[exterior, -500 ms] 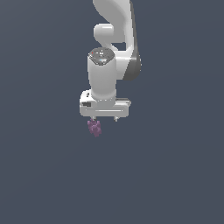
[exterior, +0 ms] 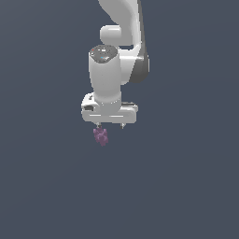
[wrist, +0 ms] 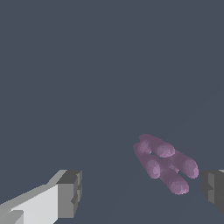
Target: Pick up the object and move it to a goal position.
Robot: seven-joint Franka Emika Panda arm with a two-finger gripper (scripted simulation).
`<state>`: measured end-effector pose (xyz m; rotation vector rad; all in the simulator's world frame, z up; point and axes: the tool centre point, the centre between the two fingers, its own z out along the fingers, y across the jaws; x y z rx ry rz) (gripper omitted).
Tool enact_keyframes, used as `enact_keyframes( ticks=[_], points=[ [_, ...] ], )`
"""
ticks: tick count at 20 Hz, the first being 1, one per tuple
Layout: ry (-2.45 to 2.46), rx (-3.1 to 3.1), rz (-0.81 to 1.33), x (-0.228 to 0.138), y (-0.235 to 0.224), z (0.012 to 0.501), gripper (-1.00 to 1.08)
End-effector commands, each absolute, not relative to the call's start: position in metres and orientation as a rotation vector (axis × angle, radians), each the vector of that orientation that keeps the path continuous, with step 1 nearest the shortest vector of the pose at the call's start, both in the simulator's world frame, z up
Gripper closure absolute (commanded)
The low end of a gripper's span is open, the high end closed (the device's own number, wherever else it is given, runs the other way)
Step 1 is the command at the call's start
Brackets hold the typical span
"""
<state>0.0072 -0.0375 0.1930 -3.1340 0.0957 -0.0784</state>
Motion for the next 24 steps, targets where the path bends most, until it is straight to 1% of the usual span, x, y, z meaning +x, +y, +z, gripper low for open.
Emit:
enact_keyframes(
  ticks=[1,13,24],
  points=[
    [0.113,-3.128,-0.084,0.008,-0.039,0.197,-0.92],
    [0.069,-3.132,-0.081,0.007,-0.041,0.195,-0.92],
    [-0.183,-3.134,-0.067,0.003,-0.051,0.186,-0.92]
  ],
)
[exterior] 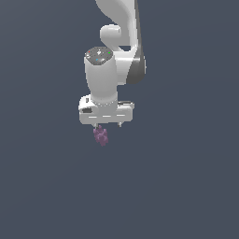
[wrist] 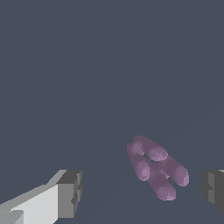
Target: Pick up the object and move it to a goal position.
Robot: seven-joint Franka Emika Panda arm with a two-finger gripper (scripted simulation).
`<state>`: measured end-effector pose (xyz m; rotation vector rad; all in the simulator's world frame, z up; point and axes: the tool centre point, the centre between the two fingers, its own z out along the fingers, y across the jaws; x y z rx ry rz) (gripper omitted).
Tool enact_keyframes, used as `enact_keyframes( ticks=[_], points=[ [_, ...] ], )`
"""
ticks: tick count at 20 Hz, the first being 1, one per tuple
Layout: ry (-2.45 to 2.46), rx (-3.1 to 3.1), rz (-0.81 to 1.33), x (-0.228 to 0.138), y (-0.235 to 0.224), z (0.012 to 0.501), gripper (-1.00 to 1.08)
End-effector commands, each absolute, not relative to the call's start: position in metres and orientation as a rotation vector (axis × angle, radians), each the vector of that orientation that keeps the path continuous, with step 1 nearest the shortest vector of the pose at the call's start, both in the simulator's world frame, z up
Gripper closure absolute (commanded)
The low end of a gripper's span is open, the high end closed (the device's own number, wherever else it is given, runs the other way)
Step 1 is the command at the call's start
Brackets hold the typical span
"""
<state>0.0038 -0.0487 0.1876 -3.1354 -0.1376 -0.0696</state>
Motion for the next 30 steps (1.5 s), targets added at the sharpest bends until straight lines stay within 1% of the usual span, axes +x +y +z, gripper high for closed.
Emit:
enact_keyframes(
  ticks=[1,30],
  points=[
    [-0.216,-3.133,-0.065,0.002,-0.052,0.185,-0.92],
    [-1.246,-2.886,-0.006,-0.018,-0.091,0.150,-0.92]
  ],
)
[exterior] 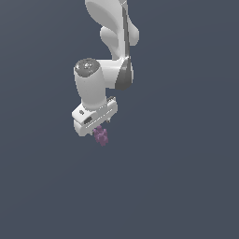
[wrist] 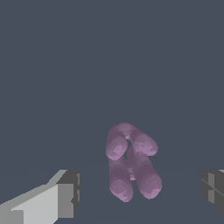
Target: Pick up the object and move it to a goal position.
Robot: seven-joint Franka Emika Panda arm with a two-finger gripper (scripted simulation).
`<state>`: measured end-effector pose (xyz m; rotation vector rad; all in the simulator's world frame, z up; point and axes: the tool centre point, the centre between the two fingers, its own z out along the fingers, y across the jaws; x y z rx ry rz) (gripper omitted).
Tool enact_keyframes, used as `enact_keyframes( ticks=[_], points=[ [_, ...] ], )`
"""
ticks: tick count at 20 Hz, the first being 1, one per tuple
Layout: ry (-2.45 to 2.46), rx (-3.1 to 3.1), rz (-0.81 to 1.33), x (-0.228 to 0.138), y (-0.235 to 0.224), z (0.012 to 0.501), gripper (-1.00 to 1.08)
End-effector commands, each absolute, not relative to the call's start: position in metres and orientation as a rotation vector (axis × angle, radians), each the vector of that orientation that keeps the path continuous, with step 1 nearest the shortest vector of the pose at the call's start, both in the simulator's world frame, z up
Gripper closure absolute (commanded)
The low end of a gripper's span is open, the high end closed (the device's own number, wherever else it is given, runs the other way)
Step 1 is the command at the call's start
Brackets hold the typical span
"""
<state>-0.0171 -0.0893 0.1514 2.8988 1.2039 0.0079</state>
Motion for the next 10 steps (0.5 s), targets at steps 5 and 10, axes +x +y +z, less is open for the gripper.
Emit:
enact_keyframes(
  ticks=[5,10],
  points=[
    [1.331,2.845,0.002,-0.0199,-0.0938,0.1473,-0.92],
    [1.372,2.826,0.000,-0.0208,-0.0952,0.1459,-0.92]
  ],
)
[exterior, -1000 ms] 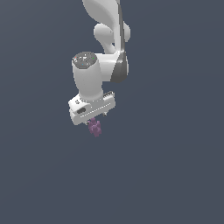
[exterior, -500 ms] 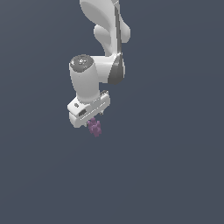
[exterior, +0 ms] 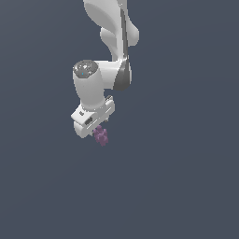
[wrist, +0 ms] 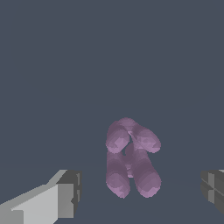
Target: Pick up the object and move it to a goal position.
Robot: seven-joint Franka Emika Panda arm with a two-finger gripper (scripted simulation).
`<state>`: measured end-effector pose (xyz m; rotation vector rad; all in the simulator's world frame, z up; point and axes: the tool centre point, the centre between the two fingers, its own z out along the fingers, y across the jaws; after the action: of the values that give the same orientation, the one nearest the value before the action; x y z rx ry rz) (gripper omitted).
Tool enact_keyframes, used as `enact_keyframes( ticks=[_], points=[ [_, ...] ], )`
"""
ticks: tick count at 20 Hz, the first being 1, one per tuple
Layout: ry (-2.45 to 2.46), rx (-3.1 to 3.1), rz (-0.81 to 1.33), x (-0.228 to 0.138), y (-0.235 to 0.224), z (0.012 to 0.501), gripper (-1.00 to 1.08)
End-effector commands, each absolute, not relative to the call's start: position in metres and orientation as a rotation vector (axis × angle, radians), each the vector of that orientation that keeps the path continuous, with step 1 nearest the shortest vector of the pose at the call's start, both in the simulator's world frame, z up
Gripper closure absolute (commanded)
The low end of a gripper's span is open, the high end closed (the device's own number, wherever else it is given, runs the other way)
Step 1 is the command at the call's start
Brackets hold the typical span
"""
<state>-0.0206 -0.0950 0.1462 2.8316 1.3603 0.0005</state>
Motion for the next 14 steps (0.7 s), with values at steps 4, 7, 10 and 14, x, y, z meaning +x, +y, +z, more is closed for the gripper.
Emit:
enact_keyframes(
  ticks=[4,7,10,14],
  points=[
    [1.370,2.827,0.000,-0.021,-0.095,0.146,-0.92],
    [1.370,2.827,0.000,-0.021,-0.095,0.140,-0.92],
    [1.372,2.826,0.000,-0.021,-0.095,0.127,-0.92],
    [1.375,2.825,0.000,-0.022,-0.095,0.107,-0.92]
  ],
)
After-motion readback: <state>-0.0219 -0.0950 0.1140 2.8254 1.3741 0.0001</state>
